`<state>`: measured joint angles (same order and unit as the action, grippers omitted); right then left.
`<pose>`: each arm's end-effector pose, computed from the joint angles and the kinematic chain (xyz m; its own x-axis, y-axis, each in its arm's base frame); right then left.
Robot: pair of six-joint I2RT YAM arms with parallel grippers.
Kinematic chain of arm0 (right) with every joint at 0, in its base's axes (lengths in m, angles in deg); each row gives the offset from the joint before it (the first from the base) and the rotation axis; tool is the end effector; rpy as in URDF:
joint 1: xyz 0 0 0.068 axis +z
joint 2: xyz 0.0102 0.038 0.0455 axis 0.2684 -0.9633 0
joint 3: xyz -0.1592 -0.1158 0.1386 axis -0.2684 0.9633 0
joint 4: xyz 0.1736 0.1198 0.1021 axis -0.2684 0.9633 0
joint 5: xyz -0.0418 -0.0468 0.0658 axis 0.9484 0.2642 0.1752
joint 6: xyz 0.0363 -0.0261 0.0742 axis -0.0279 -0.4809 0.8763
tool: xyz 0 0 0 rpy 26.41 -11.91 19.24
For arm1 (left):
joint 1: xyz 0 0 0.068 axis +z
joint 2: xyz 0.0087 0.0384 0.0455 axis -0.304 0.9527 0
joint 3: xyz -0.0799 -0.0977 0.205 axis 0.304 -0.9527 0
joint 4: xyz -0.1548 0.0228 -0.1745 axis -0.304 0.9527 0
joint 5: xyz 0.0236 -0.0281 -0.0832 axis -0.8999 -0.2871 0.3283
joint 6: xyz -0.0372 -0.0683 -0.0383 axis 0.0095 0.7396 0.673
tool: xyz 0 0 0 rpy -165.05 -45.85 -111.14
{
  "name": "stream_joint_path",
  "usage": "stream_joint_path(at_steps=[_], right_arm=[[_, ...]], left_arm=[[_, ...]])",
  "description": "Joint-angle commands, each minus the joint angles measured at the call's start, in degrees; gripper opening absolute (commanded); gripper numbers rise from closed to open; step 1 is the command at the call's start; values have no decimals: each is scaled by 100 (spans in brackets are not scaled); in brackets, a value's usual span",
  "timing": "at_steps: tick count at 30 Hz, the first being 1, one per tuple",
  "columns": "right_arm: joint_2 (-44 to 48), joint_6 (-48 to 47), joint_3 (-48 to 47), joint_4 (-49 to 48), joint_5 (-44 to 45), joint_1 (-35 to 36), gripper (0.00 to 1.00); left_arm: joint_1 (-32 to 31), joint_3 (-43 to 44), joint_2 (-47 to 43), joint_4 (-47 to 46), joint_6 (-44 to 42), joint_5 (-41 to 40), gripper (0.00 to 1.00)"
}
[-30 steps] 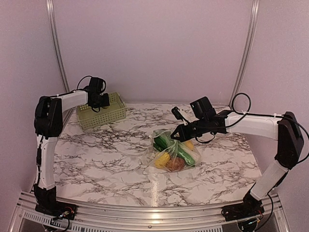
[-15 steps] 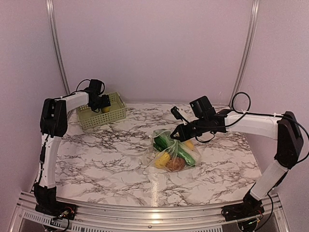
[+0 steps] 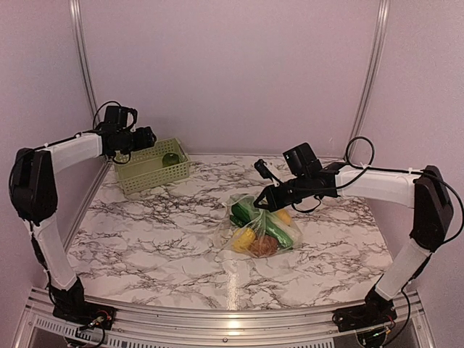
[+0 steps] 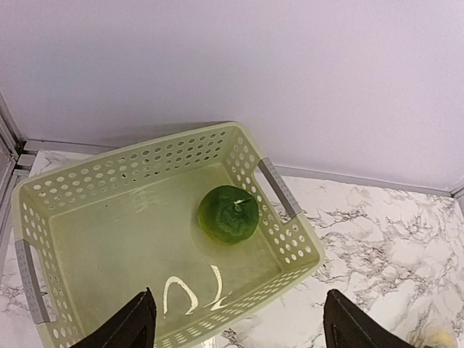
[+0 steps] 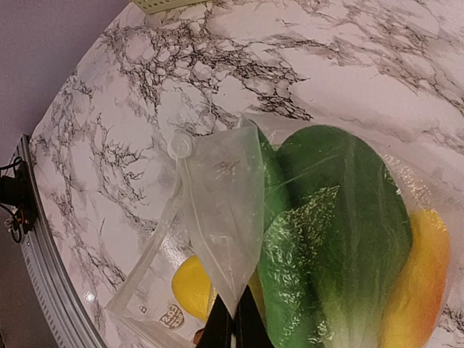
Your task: Open the zip-top bag and remove the fake food
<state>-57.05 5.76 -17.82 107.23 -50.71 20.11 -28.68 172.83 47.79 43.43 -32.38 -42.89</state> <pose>0.2701 0.2316 0.1922 -0.7085 -0.3168 -0.6306 -0.6477 0.6466 0.4029 0.4490 -0.0894 0.2450 -0.4976 -0.2048 -0.8429 0.0719 0.9586 -0.2754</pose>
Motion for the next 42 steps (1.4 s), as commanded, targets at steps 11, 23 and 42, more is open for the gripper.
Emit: stream_joint_path(at_steps=[11, 23, 42], right_arm=[[-71, -97, -49, -98, -213, -47, 0], [-100, 104, 81, -97, -263, 20, 0], [10, 430, 564, -251, -177, 338, 0]], left_arm=[[-1518, -3856, -3001, -1810, -1038, 1165, 79], [-3342, -4620, -2596, -2606, -1468, 1113, 75], [-4559, -3386, -463, -2838, -1930, 965, 65]])
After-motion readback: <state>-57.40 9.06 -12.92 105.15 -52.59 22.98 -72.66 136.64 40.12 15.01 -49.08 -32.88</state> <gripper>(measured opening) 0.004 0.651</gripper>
